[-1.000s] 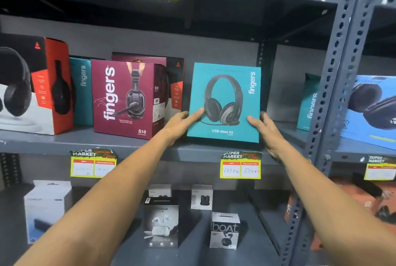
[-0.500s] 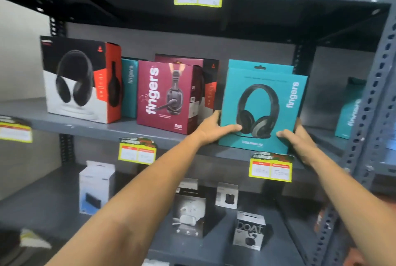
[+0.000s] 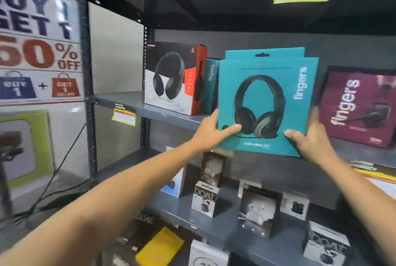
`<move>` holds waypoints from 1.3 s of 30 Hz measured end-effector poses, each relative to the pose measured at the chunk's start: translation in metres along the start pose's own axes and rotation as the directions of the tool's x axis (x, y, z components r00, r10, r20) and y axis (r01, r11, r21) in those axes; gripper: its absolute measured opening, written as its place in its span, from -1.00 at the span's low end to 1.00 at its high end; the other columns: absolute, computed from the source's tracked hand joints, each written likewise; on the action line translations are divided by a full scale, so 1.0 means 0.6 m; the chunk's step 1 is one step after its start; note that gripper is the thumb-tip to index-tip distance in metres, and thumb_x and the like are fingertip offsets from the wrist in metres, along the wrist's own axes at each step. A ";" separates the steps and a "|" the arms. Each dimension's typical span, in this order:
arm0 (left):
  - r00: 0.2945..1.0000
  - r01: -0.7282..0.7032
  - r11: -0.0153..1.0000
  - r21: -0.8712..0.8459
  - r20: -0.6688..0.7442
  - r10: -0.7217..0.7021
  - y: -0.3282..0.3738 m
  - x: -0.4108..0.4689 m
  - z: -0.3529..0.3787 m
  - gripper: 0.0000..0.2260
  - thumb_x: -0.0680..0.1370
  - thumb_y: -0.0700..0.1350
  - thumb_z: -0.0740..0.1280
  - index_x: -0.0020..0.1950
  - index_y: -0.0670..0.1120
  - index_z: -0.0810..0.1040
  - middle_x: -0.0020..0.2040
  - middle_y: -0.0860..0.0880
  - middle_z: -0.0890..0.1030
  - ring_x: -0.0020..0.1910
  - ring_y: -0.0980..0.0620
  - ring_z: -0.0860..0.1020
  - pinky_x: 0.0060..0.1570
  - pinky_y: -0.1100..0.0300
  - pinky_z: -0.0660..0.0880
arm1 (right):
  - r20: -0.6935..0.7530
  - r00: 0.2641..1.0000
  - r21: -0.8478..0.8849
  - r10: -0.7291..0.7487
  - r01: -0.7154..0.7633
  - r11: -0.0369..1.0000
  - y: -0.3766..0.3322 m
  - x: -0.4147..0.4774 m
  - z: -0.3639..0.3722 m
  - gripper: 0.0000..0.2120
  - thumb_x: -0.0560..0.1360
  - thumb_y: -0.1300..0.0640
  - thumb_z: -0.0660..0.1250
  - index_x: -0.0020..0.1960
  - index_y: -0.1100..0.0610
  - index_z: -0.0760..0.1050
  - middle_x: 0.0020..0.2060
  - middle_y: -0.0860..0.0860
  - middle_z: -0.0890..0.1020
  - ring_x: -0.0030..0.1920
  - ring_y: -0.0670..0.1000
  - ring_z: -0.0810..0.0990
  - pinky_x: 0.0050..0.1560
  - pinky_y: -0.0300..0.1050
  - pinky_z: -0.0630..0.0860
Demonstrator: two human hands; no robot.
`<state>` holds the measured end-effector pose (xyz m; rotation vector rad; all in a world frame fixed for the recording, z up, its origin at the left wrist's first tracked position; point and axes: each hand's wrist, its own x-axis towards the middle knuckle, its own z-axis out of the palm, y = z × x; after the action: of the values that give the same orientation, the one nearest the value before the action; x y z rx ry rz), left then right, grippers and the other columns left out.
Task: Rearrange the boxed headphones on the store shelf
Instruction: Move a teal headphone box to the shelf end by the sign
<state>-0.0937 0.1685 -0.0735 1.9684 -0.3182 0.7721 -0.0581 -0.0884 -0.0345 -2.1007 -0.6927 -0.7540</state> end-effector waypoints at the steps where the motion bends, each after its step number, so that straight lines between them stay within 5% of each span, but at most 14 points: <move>1: 1.000 -0.004 1.000 0.002 -0.015 0.004 -0.017 -0.007 -0.034 -0.37 0.33 0.28 0.36 0.26 -0.08 0.52 0.14 -0.03 0.65 0.11 0.06 0.62 0.11 0.08 0.54 | 0.000 1.000 0.007 -0.018 0.018 1.000 -0.020 0.003 0.034 -0.23 0.21 -0.19 0.28 0.25 0.27 0.24 0.06 0.31 0.61 0.02 0.35 0.59 0.01 0.27 0.52; 4: 0.995 -0.005 0.996 0.092 -0.098 0.014 -0.061 -0.019 -0.158 -0.49 0.35 0.28 0.35 0.17 0.00 0.55 0.03 0.04 0.66 0.02 0.12 0.64 0.03 0.08 0.57 | 0.012 0.997 0.063 -0.080 0.079 0.995 -0.094 0.024 0.147 -0.27 0.27 -0.15 0.26 0.28 0.30 0.30 0.09 0.27 0.62 0.07 0.32 0.60 0.04 0.15 0.52; 11: 0.936 0.044 0.901 0.431 -0.332 0.113 -0.145 -0.015 -0.434 -0.31 0.36 0.37 0.25 0.29 -0.10 0.50 0.11 -0.03 0.66 0.11 -0.10 0.62 0.01 0.10 0.48 | 0.016 0.981 0.231 -0.193 0.184 0.955 -0.268 0.096 0.396 -0.53 0.53 -0.05 0.31 0.27 0.24 0.33 0.11 0.18 0.65 0.09 0.24 0.60 -0.12 -0.24 0.31; 14: 0.909 0.087 0.906 0.415 -0.404 0.097 -0.181 -0.007 -0.523 -0.35 0.41 0.34 0.29 0.35 -0.04 0.42 0.13 0.03 0.63 0.06 0.01 0.62 0.00 0.18 0.53 | 0.077 0.980 0.315 -0.182 0.149 0.937 -0.332 0.133 0.484 -0.53 0.55 -0.10 0.26 0.28 0.22 0.33 0.17 0.16 0.62 0.15 0.23 0.57 0.04 -0.10 0.44; 17: 0.901 0.120 0.912 0.393 -0.429 0.066 -0.219 0.008 -0.587 -0.41 0.50 0.25 0.33 0.40 -0.04 0.35 0.22 -0.02 0.60 0.10 0.06 0.61 -0.15 0.47 0.53 | 0.146 0.976 0.338 -0.160 0.102 0.935 -0.379 0.169 0.555 -0.56 0.58 -0.07 0.23 0.25 0.25 0.31 0.18 0.21 0.59 0.12 0.24 0.58 0.02 0.03 0.52; 22: 0.857 0.239 0.878 0.415 -0.515 0.010 -0.284 0.044 -0.649 -0.44 0.54 0.18 0.32 0.45 -0.05 0.31 0.32 -0.11 0.57 0.26 -0.09 0.58 0.09 0.03 0.60 | 0.225 0.966 0.308 -0.128 0.054 0.950 -0.424 0.217 0.646 -0.63 0.60 -0.02 0.20 0.19 0.28 0.33 0.16 0.23 0.58 0.09 0.24 0.57 -0.10 -0.02 0.47; 28: 0.809 0.378 0.805 0.457 -0.587 -0.047 -0.338 0.080 -0.672 -0.47 0.56 0.16 0.30 0.40 -0.11 0.34 0.29 -0.18 0.58 0.23 -0.21 0.58 0.04 0.02 0.54 | 0.308 0.950 0.192 -0.062 0.001 0.981 -0.431 0.243 0.715 -0.63 0.63 0.02 0.16 0.23 0.32 0.34 0.17 0.29 0.55 0.14 0.28 0.53 -0.05 -0.02 0.44; 35: 0.822 0.422 0.838 0.345 -0.535 -0.194 -0.386 0.091 -0.651 -0.38 0.55 0.12 0.33 0.49 -0.12 0.22 0.41 -0.18 0.47 0.37 -0.18 0.47 0.23 -0.16 0.52 | 0.309 0.951 0.079 -0.004 -0.021 0.997 -0.421 0.258 0.730 -0.70 0.62 0.09 0.18 0.20 0.32 0.39 0.13 0.28 0.56 0.11 0.27 0.54 -0.09 -0.04 0.41; 39: 0.759 0.444 0.780 0.441 -0.648 -0.066 -0.382 0.071 -0.640 -0.42 0.42 0.16 0.48 0.29 -0.09 0.36 0.20 -0.10 0.54 0.18 -0.07 0.54 0.04 0.03 0.57 | 0.235 0.972 0.034 0.004 -0.013 0.999 -0.414 0.236 0.713 -0.79 0.58 0.16 0.27 0.02 0.32 0.52 -0.01 0.25 0.61 -0.01 0.23 0.58 -0.16 -0.07 0.41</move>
<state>-0.0912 0.6180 -0.0761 2.0993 0.6634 1.3630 -0.0135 0.4241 -0.0349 -2.1803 -0.8172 -0.4879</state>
